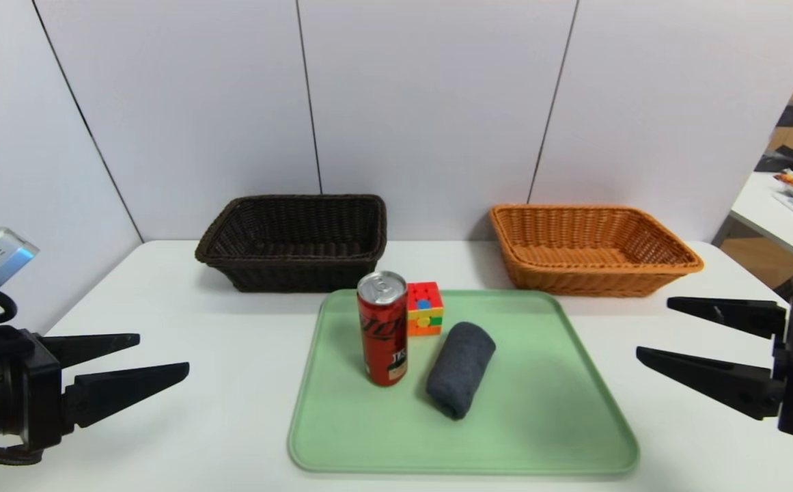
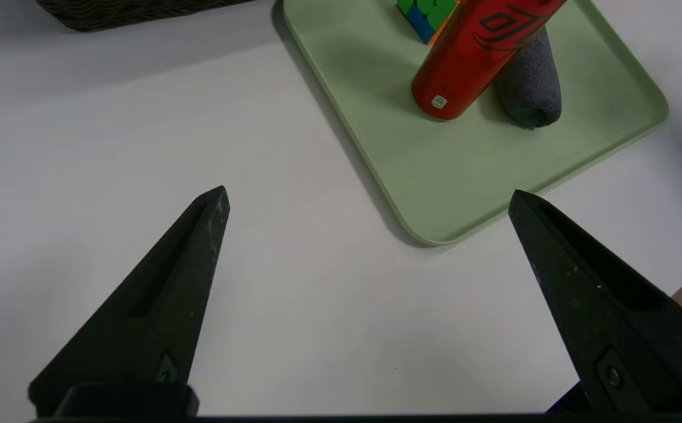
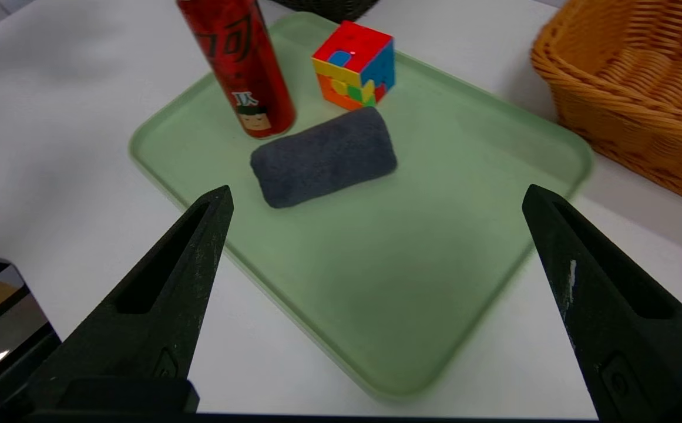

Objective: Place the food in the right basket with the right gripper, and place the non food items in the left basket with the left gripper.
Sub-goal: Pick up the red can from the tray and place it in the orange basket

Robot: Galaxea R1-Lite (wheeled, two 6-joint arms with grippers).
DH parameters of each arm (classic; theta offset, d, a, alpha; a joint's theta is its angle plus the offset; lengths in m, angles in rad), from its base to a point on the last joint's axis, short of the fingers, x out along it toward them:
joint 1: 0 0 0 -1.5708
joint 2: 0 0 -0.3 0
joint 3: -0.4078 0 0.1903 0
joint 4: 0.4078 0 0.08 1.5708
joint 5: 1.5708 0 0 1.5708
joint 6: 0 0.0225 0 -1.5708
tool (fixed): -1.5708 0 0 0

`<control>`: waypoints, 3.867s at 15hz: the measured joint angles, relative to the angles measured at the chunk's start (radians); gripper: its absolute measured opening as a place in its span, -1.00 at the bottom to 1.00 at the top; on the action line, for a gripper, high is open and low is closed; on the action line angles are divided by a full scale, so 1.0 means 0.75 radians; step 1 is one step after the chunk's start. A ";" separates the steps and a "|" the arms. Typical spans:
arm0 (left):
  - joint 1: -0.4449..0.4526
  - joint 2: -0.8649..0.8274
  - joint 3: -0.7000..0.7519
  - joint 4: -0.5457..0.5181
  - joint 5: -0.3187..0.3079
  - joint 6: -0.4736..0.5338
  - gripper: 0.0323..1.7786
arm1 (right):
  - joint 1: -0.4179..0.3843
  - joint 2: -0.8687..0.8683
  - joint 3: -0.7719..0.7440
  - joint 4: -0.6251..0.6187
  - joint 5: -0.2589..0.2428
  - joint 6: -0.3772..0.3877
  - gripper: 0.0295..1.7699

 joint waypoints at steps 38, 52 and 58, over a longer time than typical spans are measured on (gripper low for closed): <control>0.024 0.176 -0.053 -0.123 -0.033 0.181 0.90 | 0.668 1.253 -0.426 -1.123 -0.129 -0.023 0.92; 0.024 0.179 -0.051 -0.124 -0.035 0.181 0.90 | 0.667 1.270 -0.440 -1.144 -0.127 -0.019 0.92; 0.024 0.179 -0.051 -0.123 -0.035 0.181 0.90 | 0.666 1.269 -0.440 -1.148 -0.127 -0.020 0.39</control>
